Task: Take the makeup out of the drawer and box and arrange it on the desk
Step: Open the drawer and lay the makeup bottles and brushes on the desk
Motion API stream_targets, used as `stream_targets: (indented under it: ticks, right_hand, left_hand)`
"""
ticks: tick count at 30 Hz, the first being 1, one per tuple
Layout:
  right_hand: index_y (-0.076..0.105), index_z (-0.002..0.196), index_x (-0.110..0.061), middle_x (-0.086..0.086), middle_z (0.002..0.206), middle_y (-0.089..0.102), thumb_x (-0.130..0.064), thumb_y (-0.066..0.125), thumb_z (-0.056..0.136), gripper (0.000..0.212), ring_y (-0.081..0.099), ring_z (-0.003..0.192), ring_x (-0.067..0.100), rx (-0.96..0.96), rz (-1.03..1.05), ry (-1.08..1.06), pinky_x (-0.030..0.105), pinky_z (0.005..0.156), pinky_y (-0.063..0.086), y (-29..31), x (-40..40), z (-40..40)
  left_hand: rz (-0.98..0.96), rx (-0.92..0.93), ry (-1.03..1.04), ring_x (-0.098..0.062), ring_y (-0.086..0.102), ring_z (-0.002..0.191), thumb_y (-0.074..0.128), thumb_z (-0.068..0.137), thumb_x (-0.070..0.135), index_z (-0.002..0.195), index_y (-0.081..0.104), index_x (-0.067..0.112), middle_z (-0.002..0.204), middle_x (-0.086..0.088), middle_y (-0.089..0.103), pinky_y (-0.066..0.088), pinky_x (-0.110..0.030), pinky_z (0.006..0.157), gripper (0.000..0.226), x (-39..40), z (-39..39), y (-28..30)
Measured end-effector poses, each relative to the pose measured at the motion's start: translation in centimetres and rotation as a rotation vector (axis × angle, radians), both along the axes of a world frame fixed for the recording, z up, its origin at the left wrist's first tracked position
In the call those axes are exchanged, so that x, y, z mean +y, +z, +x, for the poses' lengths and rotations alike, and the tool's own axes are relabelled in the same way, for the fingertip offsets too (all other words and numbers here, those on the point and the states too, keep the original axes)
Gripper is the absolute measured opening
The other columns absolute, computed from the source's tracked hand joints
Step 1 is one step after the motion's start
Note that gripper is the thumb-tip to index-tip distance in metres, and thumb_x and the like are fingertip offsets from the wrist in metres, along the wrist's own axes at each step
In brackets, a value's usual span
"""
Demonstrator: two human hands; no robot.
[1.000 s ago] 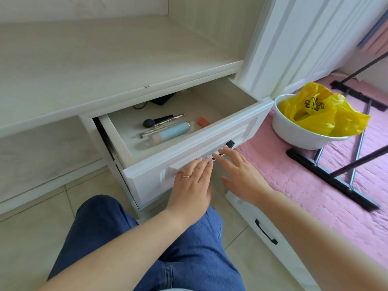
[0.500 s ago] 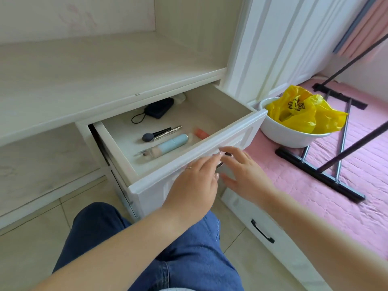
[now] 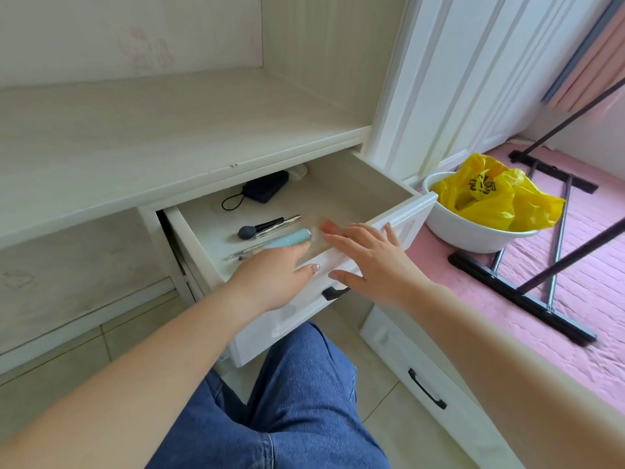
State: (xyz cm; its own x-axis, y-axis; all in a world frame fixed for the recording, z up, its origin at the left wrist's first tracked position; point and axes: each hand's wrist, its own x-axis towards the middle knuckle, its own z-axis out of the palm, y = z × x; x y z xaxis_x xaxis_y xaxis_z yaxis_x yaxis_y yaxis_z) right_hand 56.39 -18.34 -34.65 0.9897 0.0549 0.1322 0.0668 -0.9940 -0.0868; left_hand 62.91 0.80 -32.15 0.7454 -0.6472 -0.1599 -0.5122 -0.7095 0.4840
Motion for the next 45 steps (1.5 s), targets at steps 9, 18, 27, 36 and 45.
stream_targets:
  ticks: [9,18,27,36,45]
  right_hand:
    - [0.044,0.132,-0.031,0.000,0.123,0.057,-0.061,0.029,0.088,0.056,0.049,0.124,0.025,-0.134,-0.007,0.024,0.069,0.100,0.030,-1.2,-0.5,-2.5]
    - [0.043,0.129,-0.034,-0.002,0.124,0.057,-0.063,0.023,0.091,0.052,0.046,0.123,0.020,-0.126,-0.007,-0.009,0.064,0.103,0.030,-1.8,-1.1,-5.6]
    - [0.043,0.130,-0.035,-0.001,0.123,0.056,-0.060,0.030,0.091,0.049,0.041,0.124,0.017,-0.095,-0.020,-0.011,0.067,0.100,0.032,-1.6,-1.4,-6.5]
    - [0.048,0.133,-0.038,-0.002,0.131,0.052,-0.057,0.041,0.084,0.052,0.048,0.124,0.018,0.049,0.261,-0.118,0.059,0.107,0.028,2.8,-3.3,-1.6]
    - [0.049,0.133,-0.023,0.001,0.123,0.060,-0.030,0.062,0.085,0.050,0.055,0.113,0.021,0.517,0.182,-0.320,0.029,0.095,0.042,-0.5,-7.2,9.8]
  left_hand:
    - [-0.130,0.106,-0.059,-0.009,0.063,0.101,0.058,0.084,0.050,0.112,0.065,0.037,0.109,0.007,0.070,0.049,-0.038,0.092,0.031,0.7,-1.6,0.6]
    - [-0.203,0.148,-0.082,0.003,0.064,0.090,0.062,0.080,0.050,0.107,0.067,0.040,0.098,0.019,0.072,0.052,-0.033,0.085,0.030,0.2,-3.7,-0.3]
    - [-0.188,0.217,-0.121,0.002,0.062,0.094,0.062,0.079,0.056,0.115,0.064,0.035,0.100,0.016,0.069,0.051,-0.029,0.089,0.042,-0.4,-2.8,-0.9]
    - [-0.108,0.135,-0.045,-0.012,0.063,0.097,0.072,0.078,0.034,0.120,0.061,0.021,0.106,0.005,0.068,0.048,-0.034,0.094,0.045,-4.1,5.6,-2.7]
    - [0.184,0.083,-0.034,-0.019,0.055,0.114,0.069,0.077,0.040,0.132,0.046,0.024,0.123,0.004,0.059,0.046,-0.033,0.093,0.061,-6.5,8.9,-6.7]
